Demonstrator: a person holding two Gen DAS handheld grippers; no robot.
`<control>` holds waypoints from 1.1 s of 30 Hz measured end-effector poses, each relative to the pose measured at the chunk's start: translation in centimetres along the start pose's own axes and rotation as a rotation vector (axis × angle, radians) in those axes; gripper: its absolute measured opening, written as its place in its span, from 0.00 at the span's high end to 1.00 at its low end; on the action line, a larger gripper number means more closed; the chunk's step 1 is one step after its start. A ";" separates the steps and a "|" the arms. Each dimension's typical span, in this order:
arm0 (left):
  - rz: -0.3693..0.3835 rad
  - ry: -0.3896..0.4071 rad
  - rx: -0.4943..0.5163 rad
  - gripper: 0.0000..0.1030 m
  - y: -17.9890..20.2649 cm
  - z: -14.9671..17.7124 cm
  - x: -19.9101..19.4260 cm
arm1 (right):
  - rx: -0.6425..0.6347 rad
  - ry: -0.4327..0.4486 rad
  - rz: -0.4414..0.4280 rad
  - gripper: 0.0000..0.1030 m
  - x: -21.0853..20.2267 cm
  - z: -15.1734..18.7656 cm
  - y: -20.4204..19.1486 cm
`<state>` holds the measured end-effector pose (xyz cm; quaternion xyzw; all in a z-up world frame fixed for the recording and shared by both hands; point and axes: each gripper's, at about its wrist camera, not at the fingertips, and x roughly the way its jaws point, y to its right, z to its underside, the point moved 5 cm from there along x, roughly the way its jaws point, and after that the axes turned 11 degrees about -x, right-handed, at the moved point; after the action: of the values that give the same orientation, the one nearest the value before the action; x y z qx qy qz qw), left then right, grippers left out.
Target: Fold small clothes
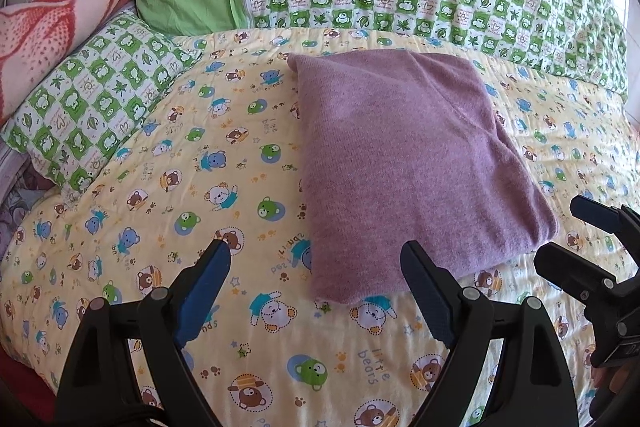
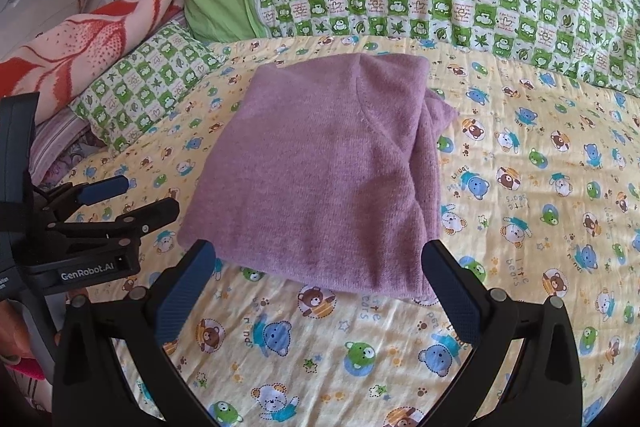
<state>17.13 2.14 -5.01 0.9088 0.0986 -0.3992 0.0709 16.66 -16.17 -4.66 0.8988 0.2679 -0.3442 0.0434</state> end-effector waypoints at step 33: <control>0.026 0.055 0.017 0.15 0.0 0.2 -2.2 | -0.018 0.045 0.001 0.00 -1.2 -0.6 -0.5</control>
<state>15.50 1.87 -3.48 0.9213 0.0854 -0.3737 0.0656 16.00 -16.08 -3.38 0.9061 0.2715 -0.3213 0.0456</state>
